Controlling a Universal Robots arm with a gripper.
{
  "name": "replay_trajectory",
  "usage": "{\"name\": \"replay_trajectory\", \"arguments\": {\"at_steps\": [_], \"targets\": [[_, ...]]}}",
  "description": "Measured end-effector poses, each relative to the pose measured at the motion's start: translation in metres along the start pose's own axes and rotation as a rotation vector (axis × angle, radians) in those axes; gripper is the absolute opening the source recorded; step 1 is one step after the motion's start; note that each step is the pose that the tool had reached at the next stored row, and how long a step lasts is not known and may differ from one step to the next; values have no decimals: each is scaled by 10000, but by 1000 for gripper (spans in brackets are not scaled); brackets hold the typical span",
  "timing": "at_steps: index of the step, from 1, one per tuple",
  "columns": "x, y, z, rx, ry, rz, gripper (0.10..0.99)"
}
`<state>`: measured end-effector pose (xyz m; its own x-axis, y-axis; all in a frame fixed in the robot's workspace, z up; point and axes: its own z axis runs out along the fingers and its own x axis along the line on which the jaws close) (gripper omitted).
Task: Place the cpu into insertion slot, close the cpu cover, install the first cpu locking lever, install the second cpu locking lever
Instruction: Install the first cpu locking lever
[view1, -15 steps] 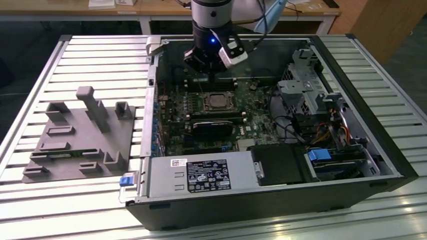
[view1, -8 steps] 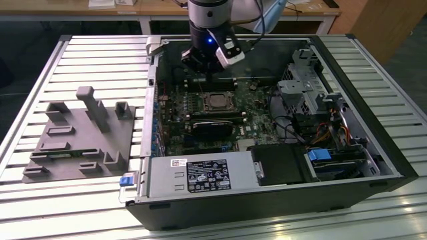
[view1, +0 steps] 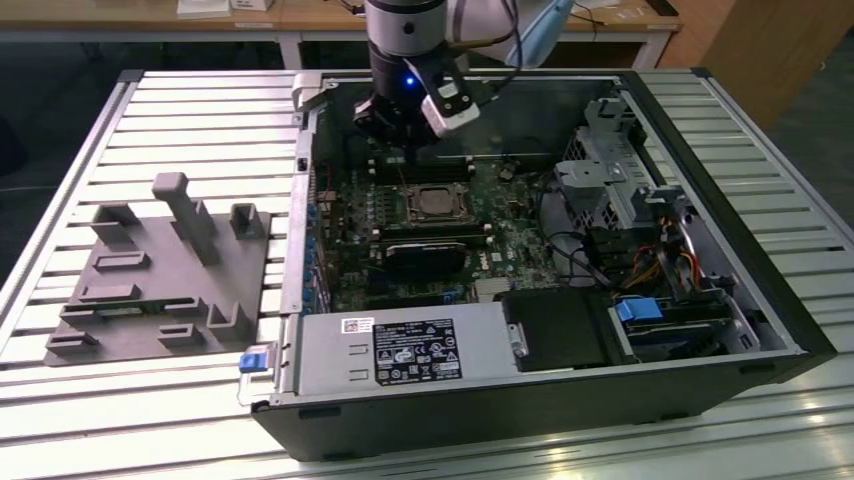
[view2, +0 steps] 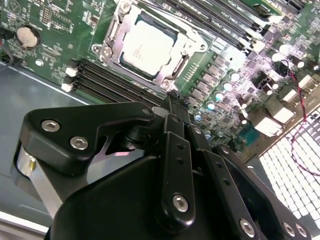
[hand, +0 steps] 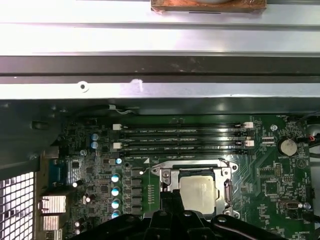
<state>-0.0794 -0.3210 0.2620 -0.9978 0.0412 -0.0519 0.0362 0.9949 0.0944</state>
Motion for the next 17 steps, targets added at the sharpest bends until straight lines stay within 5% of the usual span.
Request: {"name": "replay_trajectory", "arguments": {"at_steps": [17], "targets": [[273, 34, 7, 44, -2, -4, 106]]}}
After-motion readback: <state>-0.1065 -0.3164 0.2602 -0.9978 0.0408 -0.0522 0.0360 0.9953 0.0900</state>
